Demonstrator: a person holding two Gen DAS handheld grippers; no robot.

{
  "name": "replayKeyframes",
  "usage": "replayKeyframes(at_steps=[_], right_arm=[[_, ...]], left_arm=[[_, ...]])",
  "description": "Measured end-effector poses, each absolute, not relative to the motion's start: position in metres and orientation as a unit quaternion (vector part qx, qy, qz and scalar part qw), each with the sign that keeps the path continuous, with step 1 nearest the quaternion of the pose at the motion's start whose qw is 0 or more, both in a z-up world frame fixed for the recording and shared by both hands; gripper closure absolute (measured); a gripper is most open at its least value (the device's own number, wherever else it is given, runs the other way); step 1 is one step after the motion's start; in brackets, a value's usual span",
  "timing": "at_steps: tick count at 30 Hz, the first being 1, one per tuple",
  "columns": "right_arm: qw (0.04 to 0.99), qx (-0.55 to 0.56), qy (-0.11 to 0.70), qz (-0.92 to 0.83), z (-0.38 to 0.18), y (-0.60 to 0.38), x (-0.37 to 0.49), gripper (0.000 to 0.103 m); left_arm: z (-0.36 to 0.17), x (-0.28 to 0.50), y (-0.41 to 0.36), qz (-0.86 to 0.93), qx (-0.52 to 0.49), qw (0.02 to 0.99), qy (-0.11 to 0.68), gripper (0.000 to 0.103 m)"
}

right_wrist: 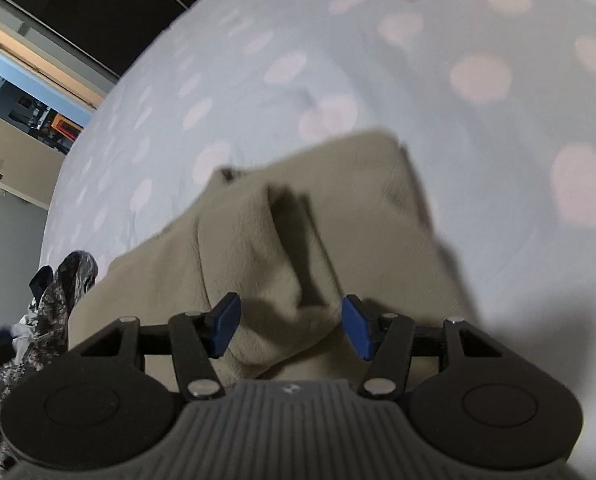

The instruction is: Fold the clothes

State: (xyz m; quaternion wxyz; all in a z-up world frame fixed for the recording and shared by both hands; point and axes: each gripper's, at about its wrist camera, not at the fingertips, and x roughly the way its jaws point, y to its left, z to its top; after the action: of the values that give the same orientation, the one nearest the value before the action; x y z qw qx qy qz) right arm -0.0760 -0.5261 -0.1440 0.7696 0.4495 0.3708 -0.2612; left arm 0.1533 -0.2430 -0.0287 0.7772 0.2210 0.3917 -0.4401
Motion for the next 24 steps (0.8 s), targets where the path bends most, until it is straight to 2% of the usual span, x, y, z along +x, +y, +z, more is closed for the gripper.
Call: replayKeyframes(at_steps=[2,4,7,14,16,24], right_arm=[[0.767,0.446,0.377,-0.266,-0.149,-0.522,-0.071,0.046],[0.771,0.437,0.375,-0.271,-0.146,-0.518,-0.067,0.064],[0.787,0.409,0.37,-0.277,-0.134,-0.513,-0.062,0.078],[0.836,0.357,0.315,-0.273,-0.078,-0.495,-0.074,0.083],[0.833,0.347,0.322,-0.284,-0.072,-0.493,-0.079,0.083],[0.795,0.316,0.41,-0.317,-0.133,-0.497,-0.069,0.083]], left_arm=[[-0.034,0.158,-0.216,-0.425,0.214,0.783,0.401,0.061],[-0.042,0.16,-0.192,-0.414,0.21,0.786,0.409,0.059],[-0.058,0.155,-0.166,-0.409,0.219,0.777,0.425,0.057],[-0.082,0.144,-0.137,-0.401,0.229,0.766,0.447,0.057],[-0.087,0.143,-0.134,-0.4,0.226,0.765,0.452,0.057],[-0.091,0.141,-0.148,-0.402,0.204,0.777,0.439,0.058]])
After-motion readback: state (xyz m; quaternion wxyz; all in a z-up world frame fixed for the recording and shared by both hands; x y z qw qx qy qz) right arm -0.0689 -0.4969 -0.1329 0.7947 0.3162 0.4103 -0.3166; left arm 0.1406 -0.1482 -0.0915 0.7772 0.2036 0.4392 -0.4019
